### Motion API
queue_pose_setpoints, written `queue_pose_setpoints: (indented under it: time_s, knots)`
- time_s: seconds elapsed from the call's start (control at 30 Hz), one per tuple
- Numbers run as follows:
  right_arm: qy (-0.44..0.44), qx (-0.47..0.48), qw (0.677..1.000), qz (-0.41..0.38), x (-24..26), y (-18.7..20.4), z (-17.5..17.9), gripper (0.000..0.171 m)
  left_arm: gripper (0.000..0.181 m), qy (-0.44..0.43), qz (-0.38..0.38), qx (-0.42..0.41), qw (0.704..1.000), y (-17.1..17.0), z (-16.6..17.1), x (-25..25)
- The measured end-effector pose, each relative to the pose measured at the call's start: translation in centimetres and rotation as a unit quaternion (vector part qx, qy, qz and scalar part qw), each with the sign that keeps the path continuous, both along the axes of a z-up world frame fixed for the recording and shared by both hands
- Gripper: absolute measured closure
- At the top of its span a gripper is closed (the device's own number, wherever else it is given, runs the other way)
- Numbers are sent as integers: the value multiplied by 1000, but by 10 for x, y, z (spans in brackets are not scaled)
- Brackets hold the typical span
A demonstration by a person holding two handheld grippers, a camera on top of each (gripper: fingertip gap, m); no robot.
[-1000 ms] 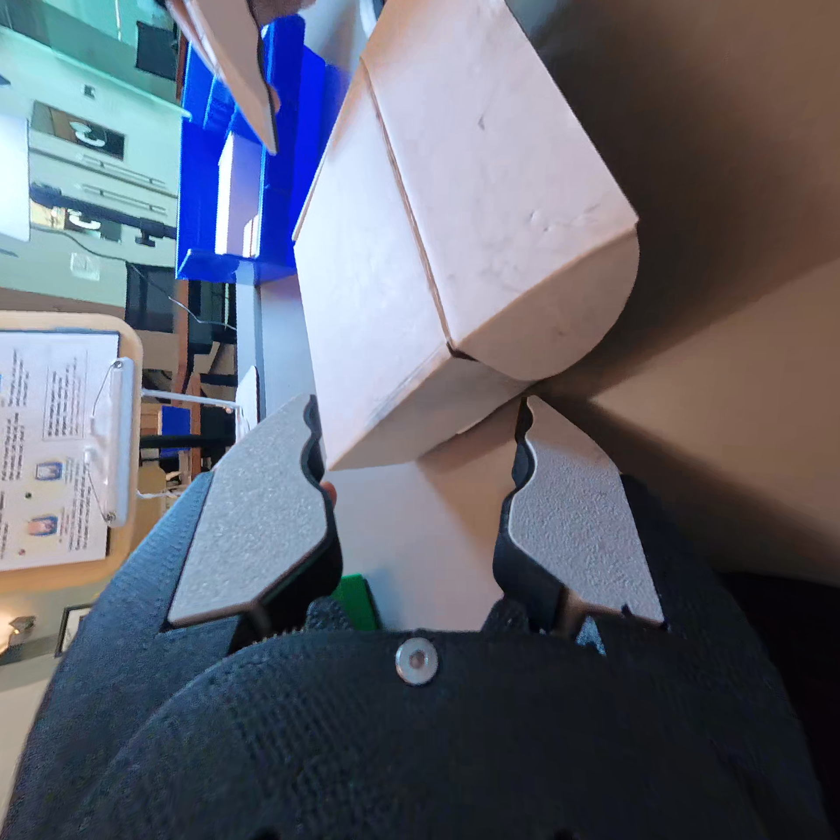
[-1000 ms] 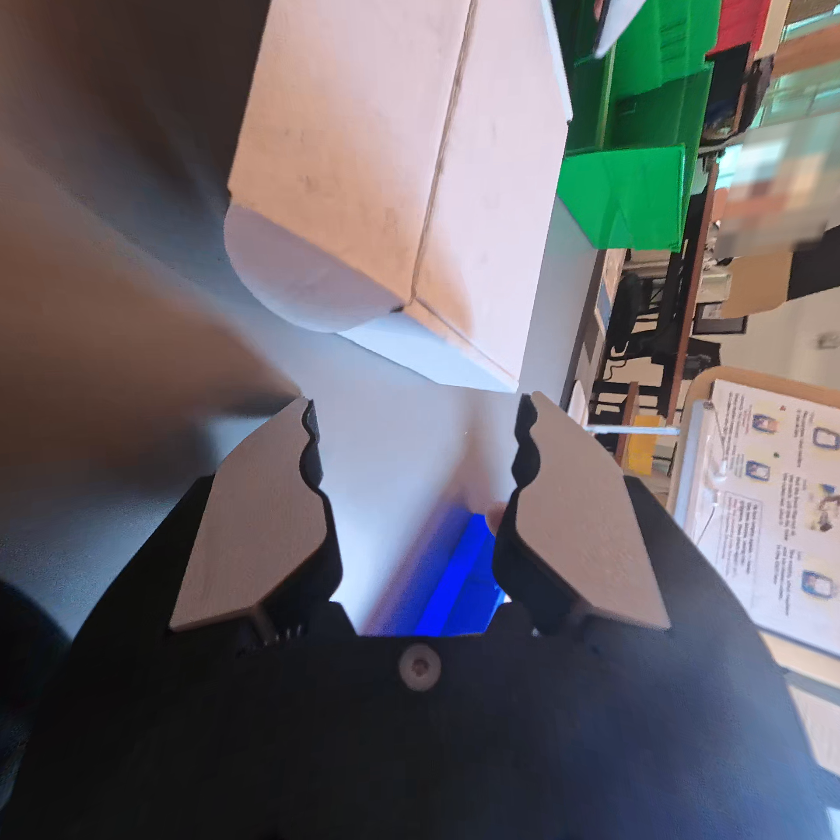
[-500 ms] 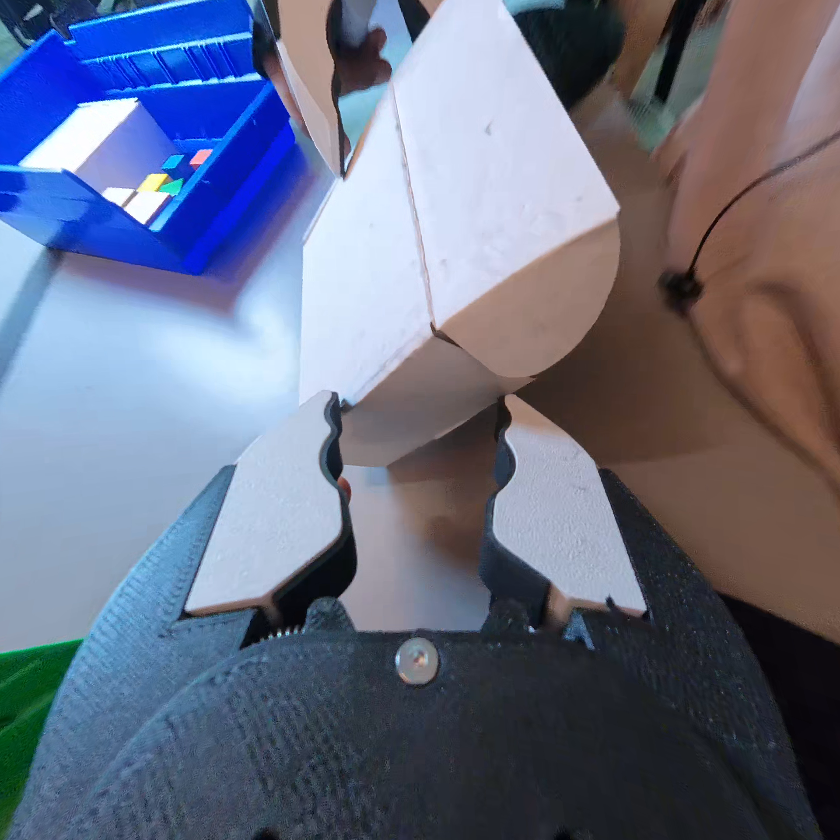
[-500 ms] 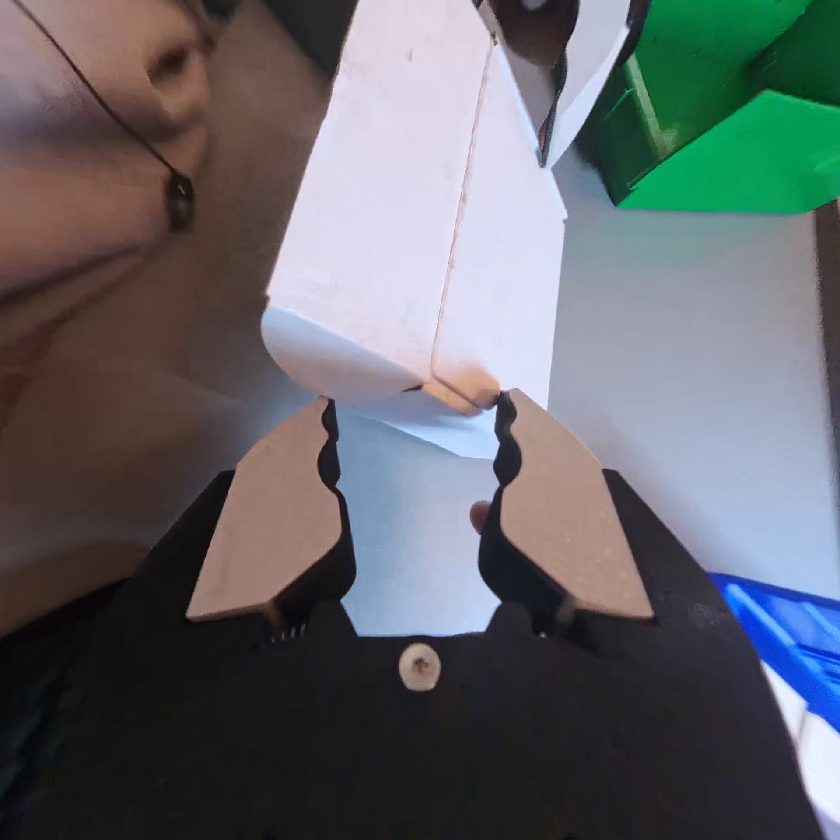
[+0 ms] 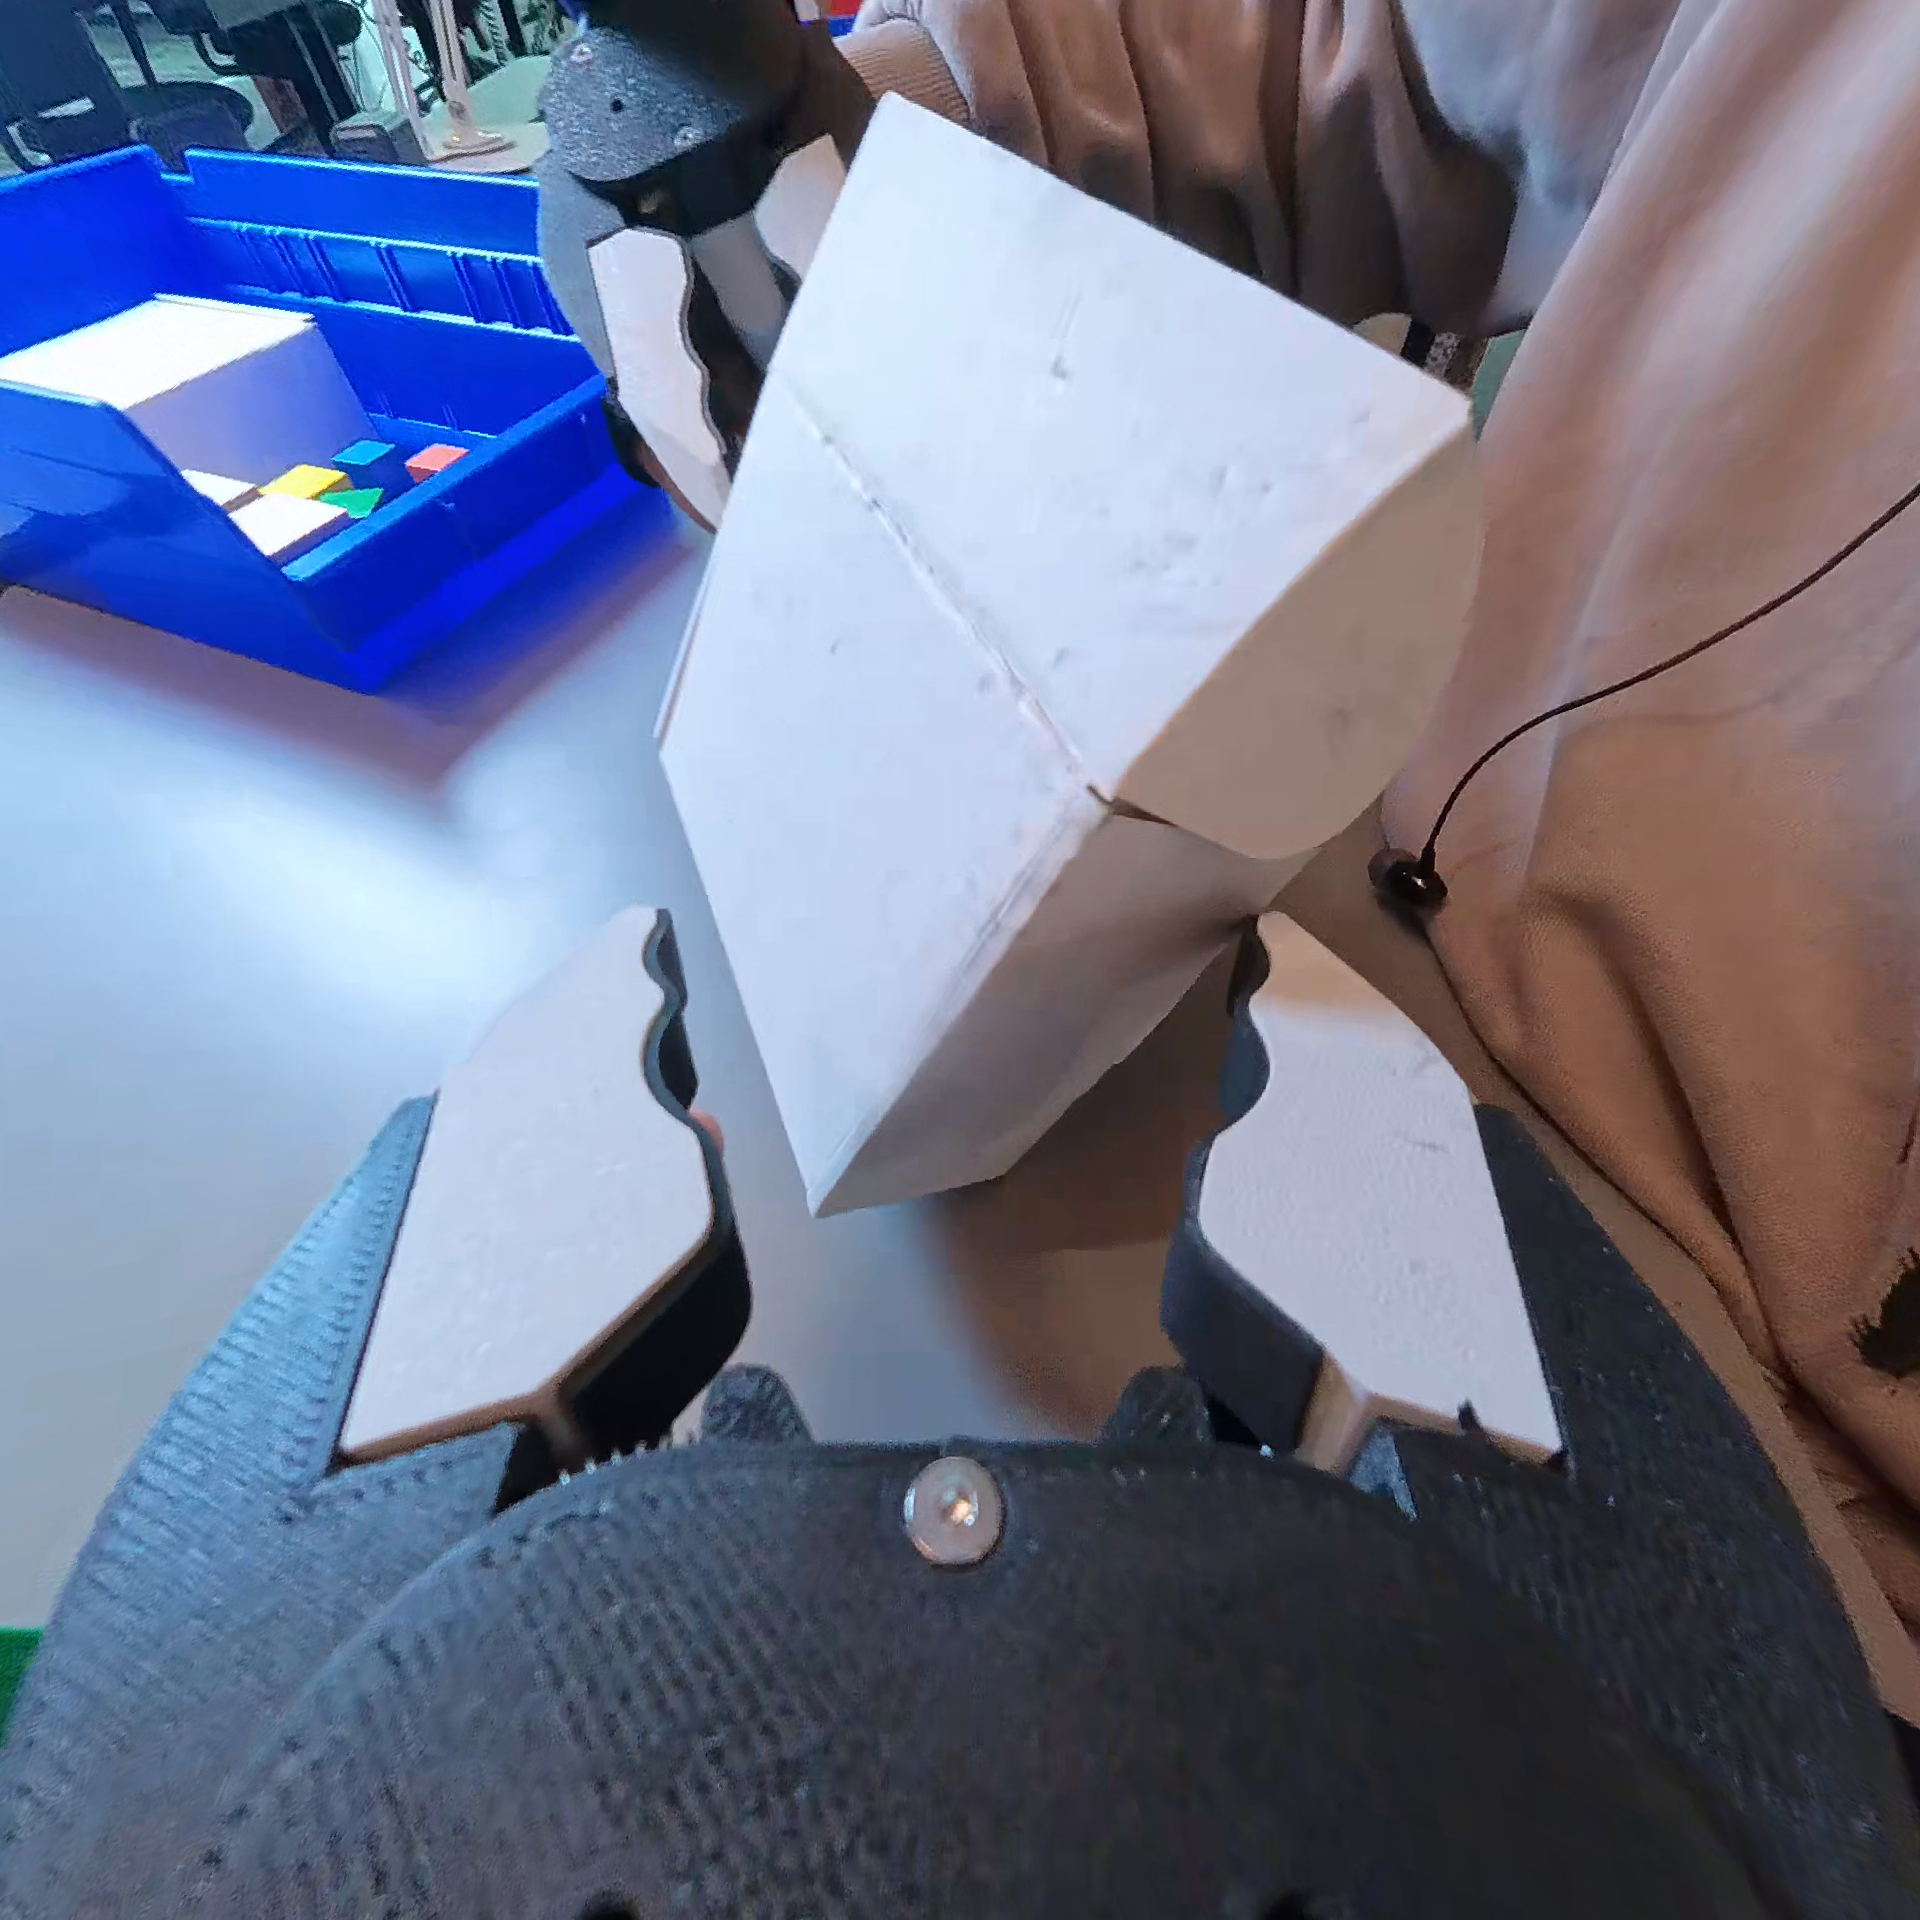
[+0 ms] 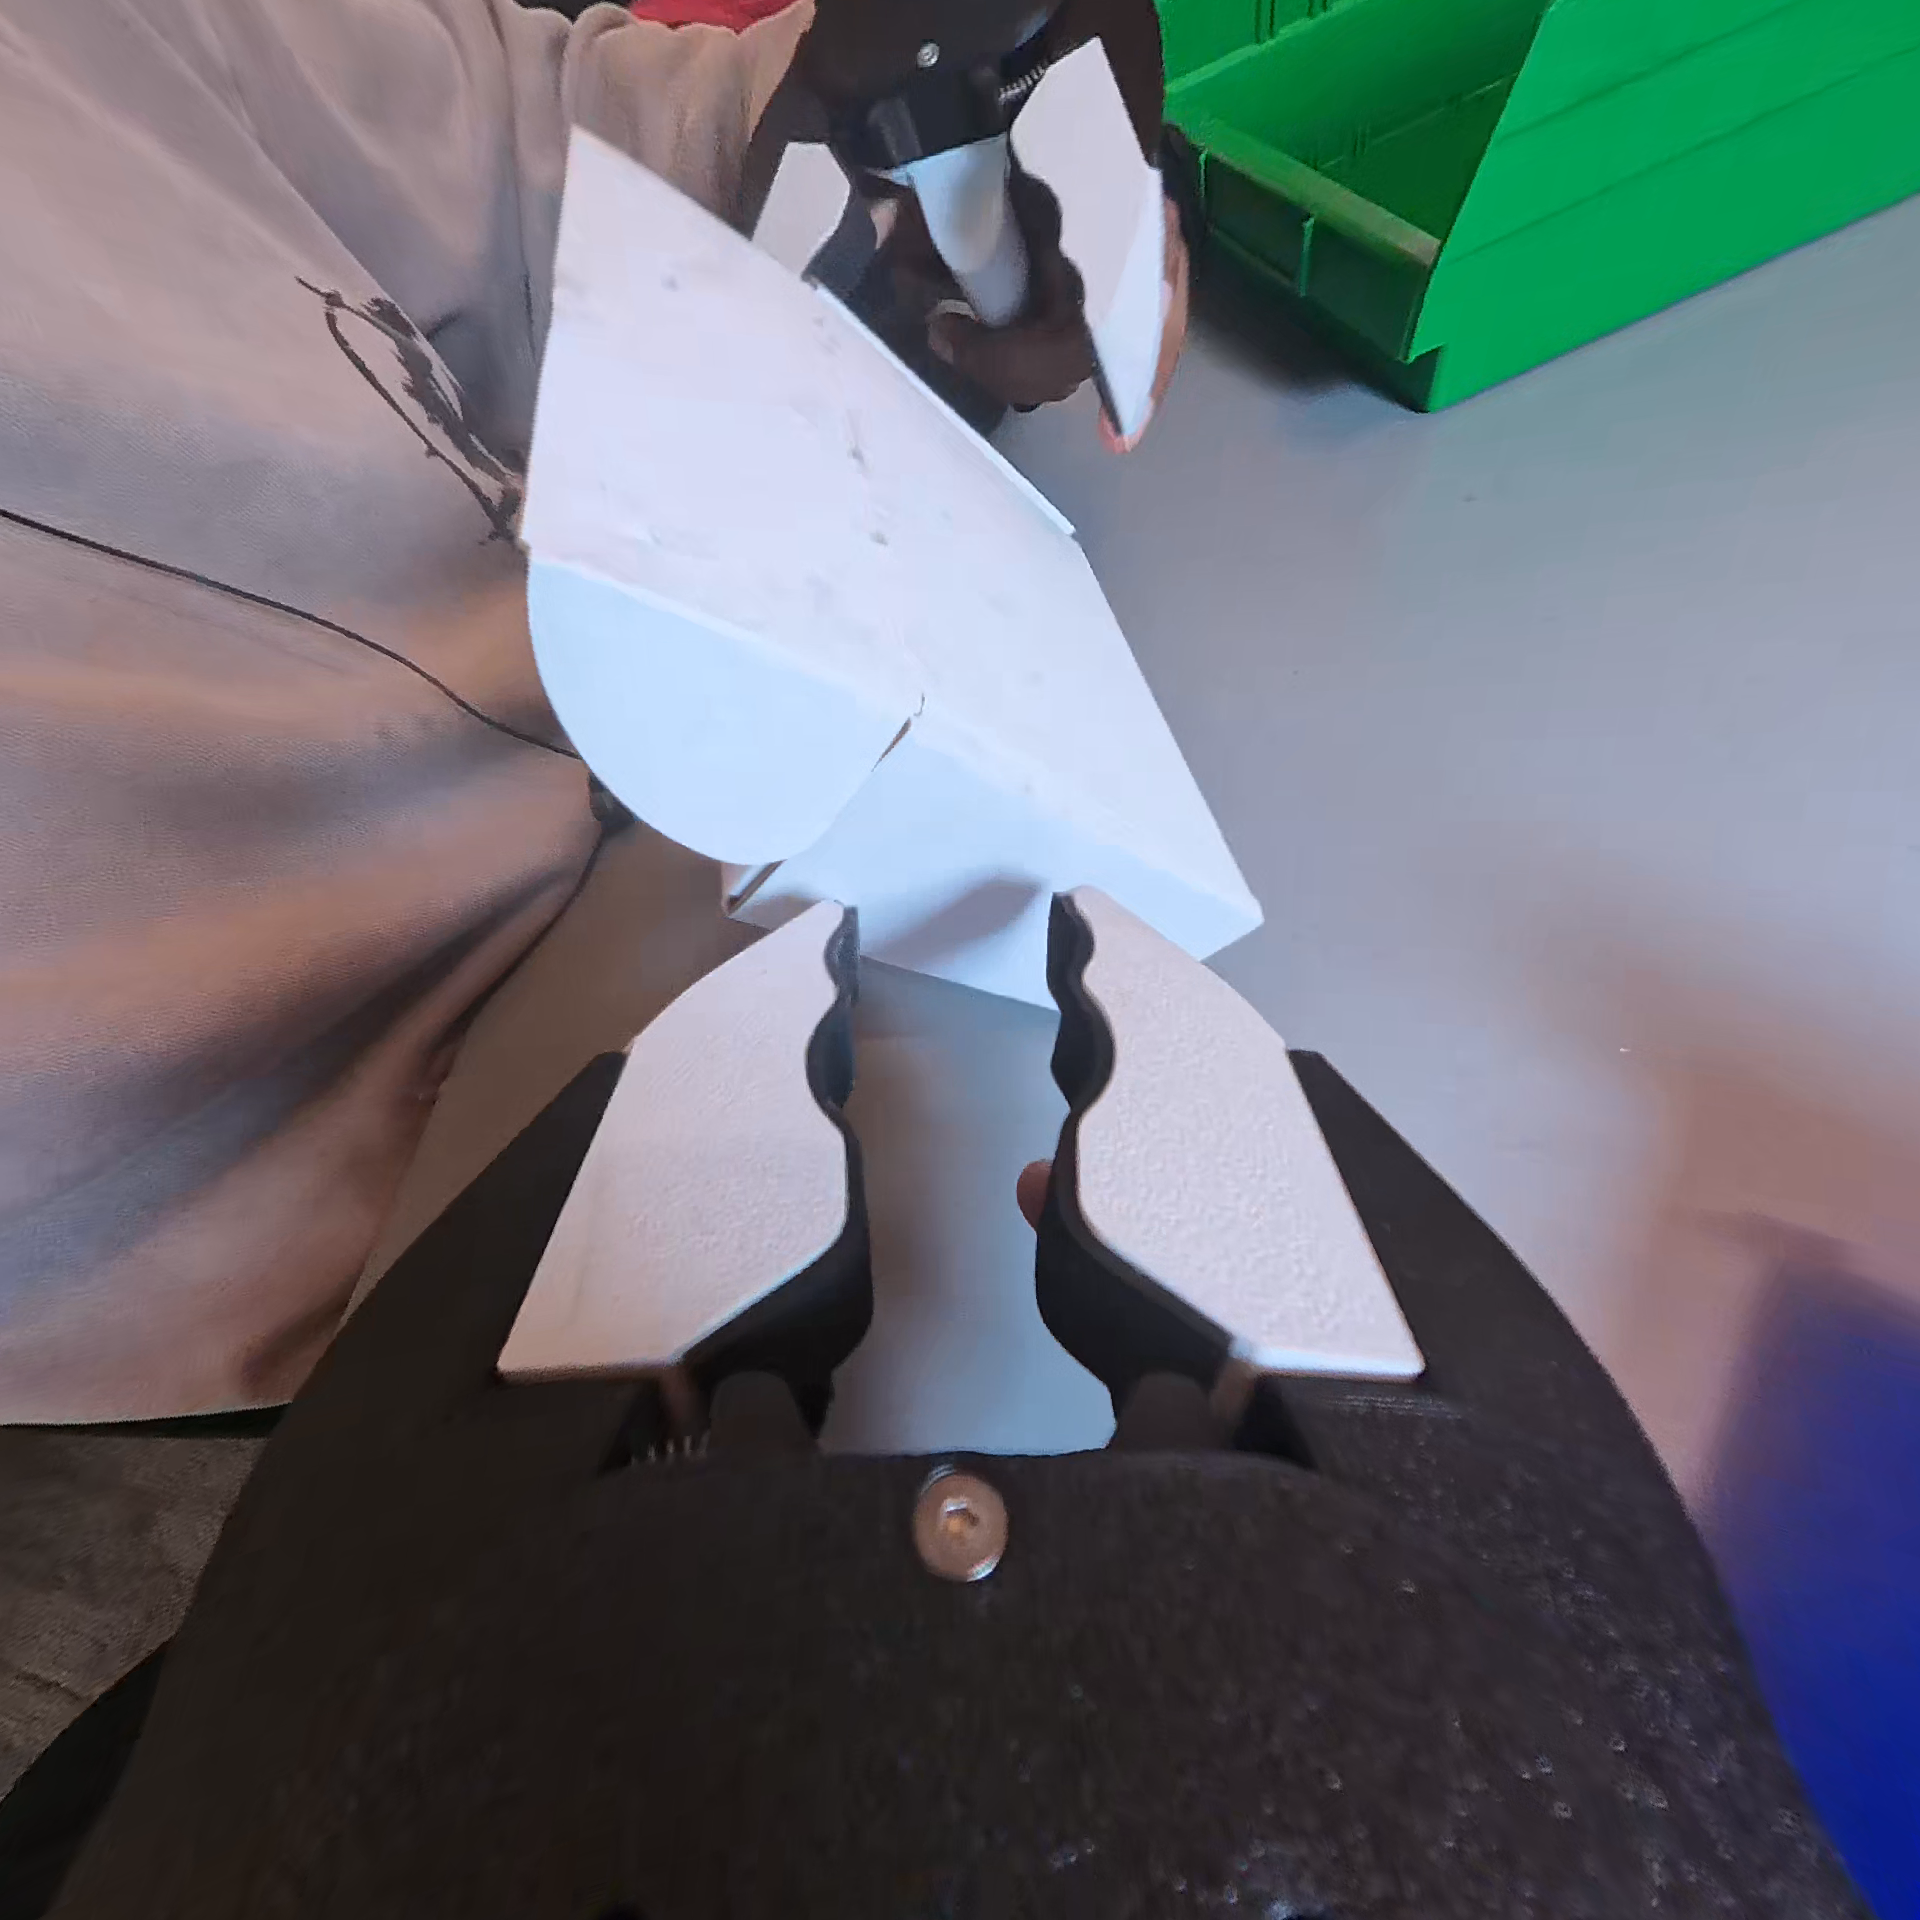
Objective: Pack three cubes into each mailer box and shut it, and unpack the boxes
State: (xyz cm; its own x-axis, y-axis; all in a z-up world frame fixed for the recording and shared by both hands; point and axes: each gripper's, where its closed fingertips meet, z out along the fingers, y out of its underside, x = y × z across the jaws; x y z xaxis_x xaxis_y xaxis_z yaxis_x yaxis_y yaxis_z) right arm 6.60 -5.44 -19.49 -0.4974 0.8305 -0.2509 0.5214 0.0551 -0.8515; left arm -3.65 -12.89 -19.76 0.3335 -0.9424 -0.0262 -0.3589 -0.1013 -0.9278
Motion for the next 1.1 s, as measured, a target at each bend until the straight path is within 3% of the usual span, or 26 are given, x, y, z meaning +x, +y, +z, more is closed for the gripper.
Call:
queue_pose_setpoints:
  time_s: [0.27, 0.47, 0.73, 0.8, 0.9, 0.97, 1.1]
  knots:
    - [37, 1, 998, -42, 5, 10, 10, 131, 129, -96, -11, -52, 994, -1, 14, -6]
    - [55, -4, 997, -53, 9, 6, 12, 114, 128, -104, 1, -53, 993, 5, 13, -12]
    - [44, 79, 994, -56, 7, -1, 9, 83, 85, -62, 15, -40, 997, 4, 8, -7]
    - [43, 117, 991, -53, 0, -6, 4, 86, 80, -41, 15, -41, 998, 5, 2, 3]
    - [54, 155, 985, -60, -13, -9, 3, 109, 86, -2, 34, -19, 999, 10, -4, 14]
    - [63, 176, 981, -57, -18, -12, 3, 109, 103, 23, 57, 12, 998, 16, -5, 16]
    - [79, 200, 974, -70, -22, -11, 4, 107, 106, 49, 77, 45, 995, 21, -5, 11]
